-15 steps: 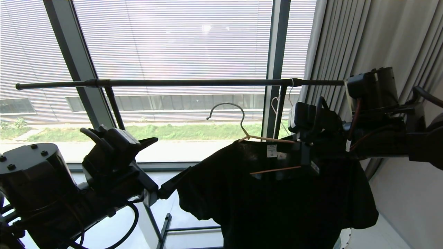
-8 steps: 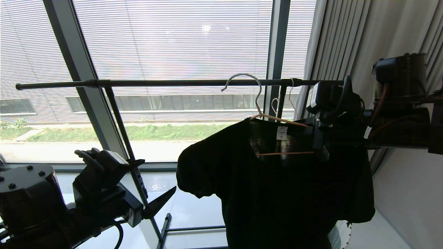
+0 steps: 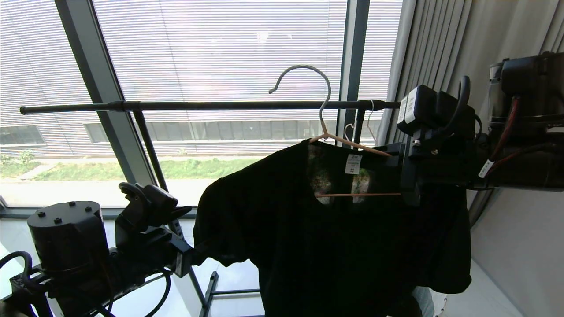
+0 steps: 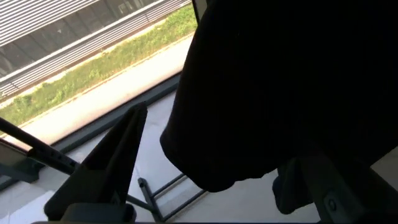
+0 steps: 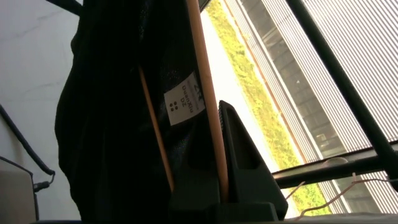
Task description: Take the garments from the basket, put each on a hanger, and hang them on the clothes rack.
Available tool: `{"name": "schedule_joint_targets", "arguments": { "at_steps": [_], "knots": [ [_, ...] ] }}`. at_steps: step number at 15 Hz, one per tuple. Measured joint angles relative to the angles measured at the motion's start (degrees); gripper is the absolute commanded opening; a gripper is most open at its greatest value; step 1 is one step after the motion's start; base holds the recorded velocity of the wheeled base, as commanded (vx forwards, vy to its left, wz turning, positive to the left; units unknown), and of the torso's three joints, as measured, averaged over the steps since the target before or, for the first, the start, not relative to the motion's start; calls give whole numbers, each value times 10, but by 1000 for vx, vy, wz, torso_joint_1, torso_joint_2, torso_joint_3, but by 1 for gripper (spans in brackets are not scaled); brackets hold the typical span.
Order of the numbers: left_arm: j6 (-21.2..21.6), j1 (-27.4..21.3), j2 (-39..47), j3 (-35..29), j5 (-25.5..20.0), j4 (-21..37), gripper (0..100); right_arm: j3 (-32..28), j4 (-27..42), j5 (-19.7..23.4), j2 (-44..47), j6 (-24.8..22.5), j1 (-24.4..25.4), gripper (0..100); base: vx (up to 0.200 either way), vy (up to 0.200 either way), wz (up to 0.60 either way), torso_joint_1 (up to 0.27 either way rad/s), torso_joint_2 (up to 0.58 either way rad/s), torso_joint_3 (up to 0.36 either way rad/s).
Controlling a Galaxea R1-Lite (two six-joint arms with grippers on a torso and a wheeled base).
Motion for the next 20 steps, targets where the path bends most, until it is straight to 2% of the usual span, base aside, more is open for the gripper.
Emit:
{"name": "schedule_joint_targets", "arguments": {
  "at_steps": [6, 9, 11, 12, 16, 18, 20],
  "knots": [
    [-5, 23, 4, -5, 5, 0, 0, 2, 0, -3, -6, 0, 8, 0, 0, 0, 0, 0, 0, 0],
    [-2, 90, 9, -5, 10, 0, 0, 28, -1, -9, -13, 3, -17, 0, 0, 0, 0, 0, 0, 0],
    [0, 131, 7, 3, 12, 0, 0, 48, -26, -10, -18, 29, -30, 0, 0, 0, 0, 0, 0, 0],
    [1, 135, 2, 9, 12, 0, 100, 52, -34, -14, -18, 35, -31, 0, 0, 0, 0, 0, 0, 0],
    [-1, 120, -14, 20, 19, 1, 100, 57, -39, -22, -17, 37, -29, 0, 0, 0, 0, 0, 0, 0],
    [-5, 120, -18, 20, 46, 1, 100, 60, -39, -34, -19, 39, -28, 0, 0, 0, 0, 0, 0, 0],
    [-5, 123, -28, 15, 88, 1, 100, 64, -39, -62, -22, 64, -28, 0, 0, 0, 0, 0, 0, 0]
  ]
}}
